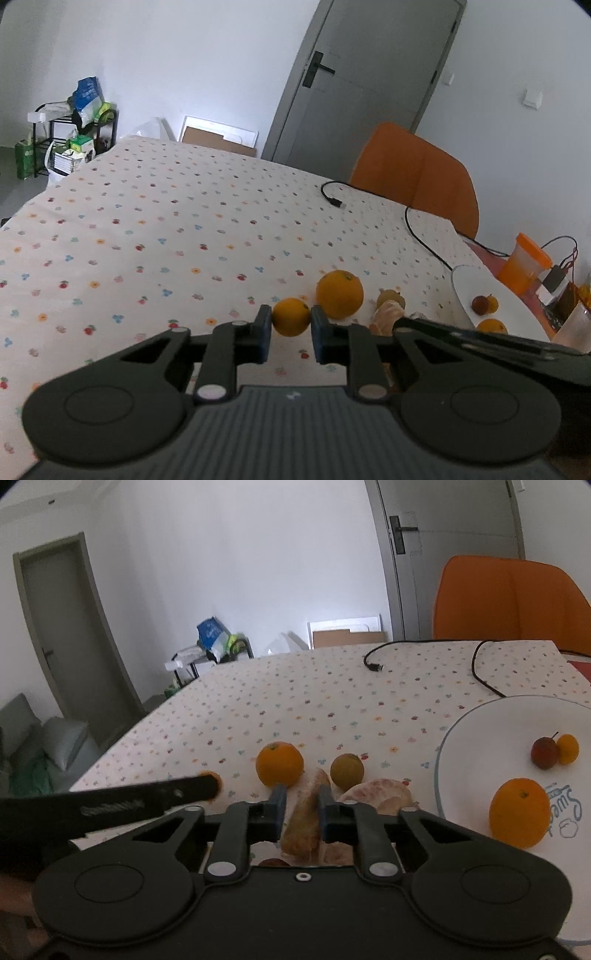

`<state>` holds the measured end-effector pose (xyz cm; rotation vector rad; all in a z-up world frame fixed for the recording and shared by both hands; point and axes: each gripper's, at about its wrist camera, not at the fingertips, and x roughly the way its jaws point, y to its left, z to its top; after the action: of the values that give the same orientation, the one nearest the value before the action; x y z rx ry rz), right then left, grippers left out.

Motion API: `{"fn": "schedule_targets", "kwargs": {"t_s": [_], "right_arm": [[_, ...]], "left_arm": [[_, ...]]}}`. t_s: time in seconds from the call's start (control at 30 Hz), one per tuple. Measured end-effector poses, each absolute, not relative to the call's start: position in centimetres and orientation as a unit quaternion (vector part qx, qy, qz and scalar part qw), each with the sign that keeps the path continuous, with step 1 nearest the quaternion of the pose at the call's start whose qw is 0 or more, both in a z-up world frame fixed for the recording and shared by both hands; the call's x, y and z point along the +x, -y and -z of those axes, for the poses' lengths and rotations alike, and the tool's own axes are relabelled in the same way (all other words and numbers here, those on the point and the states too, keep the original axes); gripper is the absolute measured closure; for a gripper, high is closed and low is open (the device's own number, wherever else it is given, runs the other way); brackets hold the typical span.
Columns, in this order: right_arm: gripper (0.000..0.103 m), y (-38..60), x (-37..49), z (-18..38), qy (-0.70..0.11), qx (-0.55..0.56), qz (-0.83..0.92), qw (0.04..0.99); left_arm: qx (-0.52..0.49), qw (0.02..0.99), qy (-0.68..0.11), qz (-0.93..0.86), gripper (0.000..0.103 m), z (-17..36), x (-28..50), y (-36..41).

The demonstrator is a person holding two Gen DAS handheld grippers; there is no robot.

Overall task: Organize fruits
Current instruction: 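Grasp the brown bread stick with the right tool while the left tool grasps a small tangerine, then carry the bread stick with the right tool while the left tool carries the tangerine to the plate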

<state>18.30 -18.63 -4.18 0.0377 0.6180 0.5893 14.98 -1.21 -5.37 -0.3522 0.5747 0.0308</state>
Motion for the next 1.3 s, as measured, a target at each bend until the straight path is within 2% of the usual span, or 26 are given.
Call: {"fn": "schedule_targets", "kwargs": {"t_s": [0.2,0.73,1.3], "right_arm": [[0.095,18.6,18.0,3.9,-0.294,0.015,-0.286,0.912],[0.095,21.9,16.3,0.4,-0.247,0.043,-0.273,0.929],[0.095,27.9,15.7,0.0,-0.23,0.075,-0.224,0.944]], "left_arm": [[-0.18,0.944,-0.276,-0.018,0.082,5.0,14.3,0.6],[-0.173,0.952,-0.253,-0.003,0.082,3.0,13.3,1.9],[-0.156,0.955,-0.25,0.027,0.082,2.0,13.7,5.2]]}}
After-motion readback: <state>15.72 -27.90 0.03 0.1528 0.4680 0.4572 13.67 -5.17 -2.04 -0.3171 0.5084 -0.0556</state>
